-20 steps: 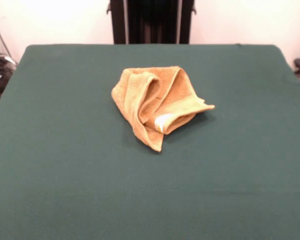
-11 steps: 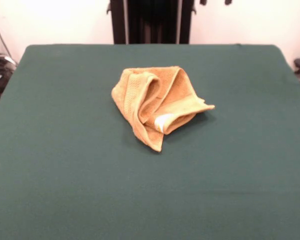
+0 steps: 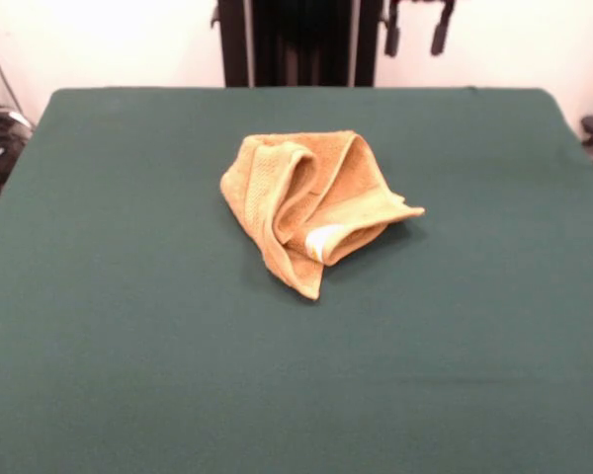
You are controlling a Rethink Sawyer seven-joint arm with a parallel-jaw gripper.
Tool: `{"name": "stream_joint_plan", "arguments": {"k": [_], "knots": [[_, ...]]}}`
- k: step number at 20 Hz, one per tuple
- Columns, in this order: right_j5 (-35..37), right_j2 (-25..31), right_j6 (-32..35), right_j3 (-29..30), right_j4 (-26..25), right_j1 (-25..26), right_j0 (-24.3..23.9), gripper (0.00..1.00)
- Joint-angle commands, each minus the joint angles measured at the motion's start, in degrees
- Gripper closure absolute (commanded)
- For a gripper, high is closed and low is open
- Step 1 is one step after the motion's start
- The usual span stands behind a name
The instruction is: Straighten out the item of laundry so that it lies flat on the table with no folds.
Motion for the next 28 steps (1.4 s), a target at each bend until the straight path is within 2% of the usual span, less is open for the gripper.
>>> {"name": "stream_joint_plan", "arguments": {"k": [1,9,15,22,28], "knots": [[-10.4,3.5,11.7,2.6,-1.8,10.6,-0.7,0.00],[-17.4,3.9,11.6,0.5,-2.6,18.3,-1.0,0.00],[-20.6,4.6,12.1,-0.6,-3.1,22.1,-2.2,0.00],[-22.1,5.0,11.8,-1.1,-4.0,24.1,-3.3,0.00],[-21.9,4.9,12.1,-0.6,-4.4,23.5,-3.4,0.00]]}}
